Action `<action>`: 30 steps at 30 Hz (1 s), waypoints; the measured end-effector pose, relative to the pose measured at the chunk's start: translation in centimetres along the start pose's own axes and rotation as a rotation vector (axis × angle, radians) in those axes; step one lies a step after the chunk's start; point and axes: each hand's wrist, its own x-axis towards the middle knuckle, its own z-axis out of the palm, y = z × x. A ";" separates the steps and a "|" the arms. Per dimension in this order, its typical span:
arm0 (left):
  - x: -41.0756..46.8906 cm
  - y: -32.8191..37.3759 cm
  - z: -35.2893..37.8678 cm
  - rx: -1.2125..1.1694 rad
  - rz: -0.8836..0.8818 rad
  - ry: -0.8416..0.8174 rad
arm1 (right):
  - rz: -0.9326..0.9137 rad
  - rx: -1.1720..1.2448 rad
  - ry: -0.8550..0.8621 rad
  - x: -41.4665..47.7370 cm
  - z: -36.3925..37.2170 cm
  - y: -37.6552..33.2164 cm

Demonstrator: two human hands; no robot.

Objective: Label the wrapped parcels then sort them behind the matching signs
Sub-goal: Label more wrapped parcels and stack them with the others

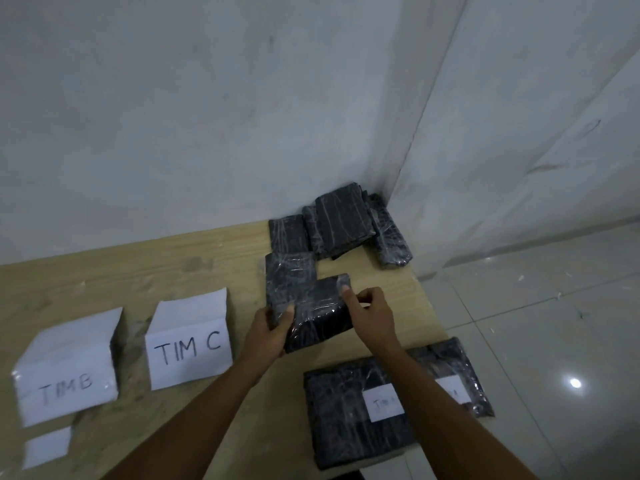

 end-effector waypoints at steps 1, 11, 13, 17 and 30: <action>-0.2 -0.5 -0.9 0.018 0.003 0.017 | -0.012 -0.001 -0.023 -0.5 0.6 -0.2; -4.5 -9.4 -14.2 0.048 0.077 0.192 | 0.000 -0.098 -0.424 -7.1 10.1 -0.8; -5.5 -10.9 -15.4 0.023 0.041 0.189 | 0.017 -0.134 -0.520 -8.6 11.6 -0.6; -7.6 -14.4 -18.3 -0.024 -0.038 0.179 | 0.055 -0.194 -0.670 -11.8 14.7 -1.0; -10.4 -21.6 -26.1 -0.284 0.048 -0.031 | -0.027 -0.131 -0.426 -19.6 21.6 1.1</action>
